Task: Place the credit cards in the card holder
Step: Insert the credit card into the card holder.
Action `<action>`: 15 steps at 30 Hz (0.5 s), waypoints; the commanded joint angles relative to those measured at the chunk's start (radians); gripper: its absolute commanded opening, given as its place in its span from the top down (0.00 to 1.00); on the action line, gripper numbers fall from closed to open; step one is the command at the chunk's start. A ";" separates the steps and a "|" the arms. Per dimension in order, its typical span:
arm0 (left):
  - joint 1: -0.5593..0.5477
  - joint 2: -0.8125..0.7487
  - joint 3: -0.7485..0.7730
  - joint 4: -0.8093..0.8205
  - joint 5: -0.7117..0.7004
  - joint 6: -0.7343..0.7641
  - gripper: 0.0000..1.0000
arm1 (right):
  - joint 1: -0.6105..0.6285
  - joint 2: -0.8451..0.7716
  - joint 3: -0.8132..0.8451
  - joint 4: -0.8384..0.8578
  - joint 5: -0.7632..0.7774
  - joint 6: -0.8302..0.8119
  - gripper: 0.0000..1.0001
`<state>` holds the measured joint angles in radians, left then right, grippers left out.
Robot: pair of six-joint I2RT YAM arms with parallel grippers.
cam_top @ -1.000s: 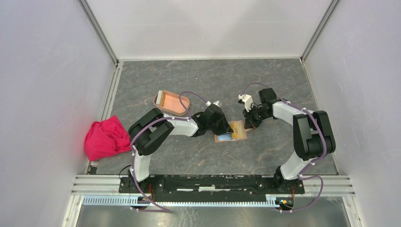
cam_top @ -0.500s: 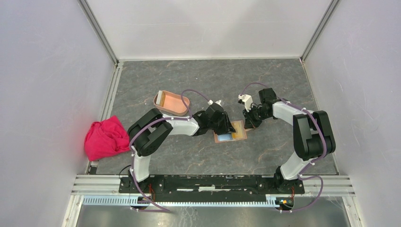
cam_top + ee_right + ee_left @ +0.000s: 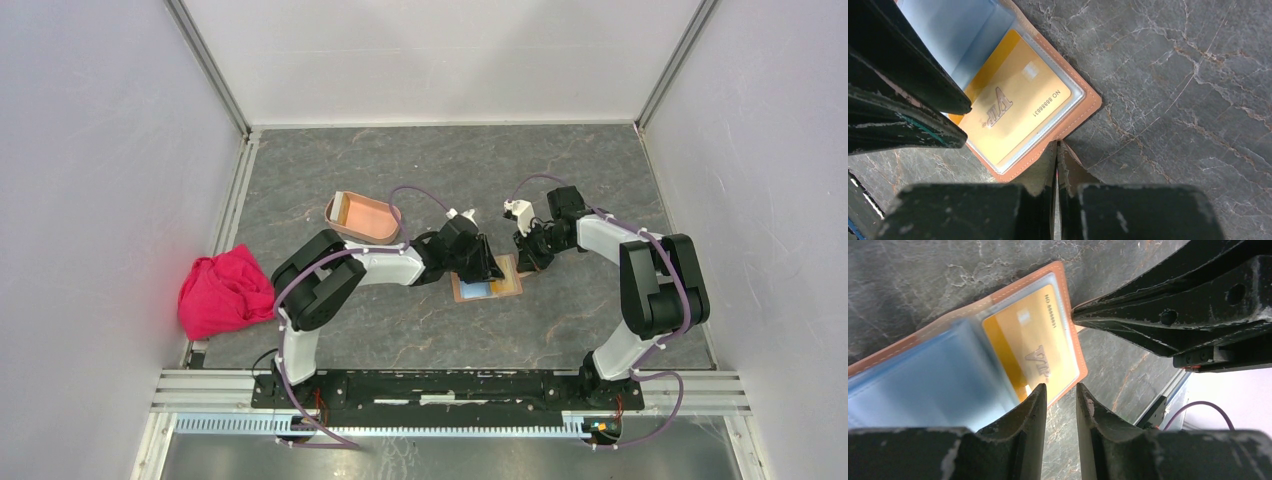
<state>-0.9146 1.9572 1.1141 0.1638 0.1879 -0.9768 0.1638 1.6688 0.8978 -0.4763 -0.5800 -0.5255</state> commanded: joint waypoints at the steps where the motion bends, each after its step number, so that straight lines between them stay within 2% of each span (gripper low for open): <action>1: -0.009 0.020 0.042 0.028 0.028 0.027 0.65 | 0.014 -0.008 0.004 -0.007 -0.040 -0.016 0.94; 8: -0.005 -0.059 0.009 -0.053 -0.074 0.083 0.64 | 0.009 -0.021 0.001 -0.002 -0.043 -0.015 0.93; 15: -0.006 -0.068 -0.008 -0.105 -0.135 0.109 0.63 | 0.009 -0.016 0.001 -0.001 -0.037 -0.013 0.93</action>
<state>-0.9184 1.9434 1.1149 0.0967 0.1162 -0.9413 0.1703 1.6688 0.8974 -0.4808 -0.6014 -0.5274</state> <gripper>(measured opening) 0.364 0.069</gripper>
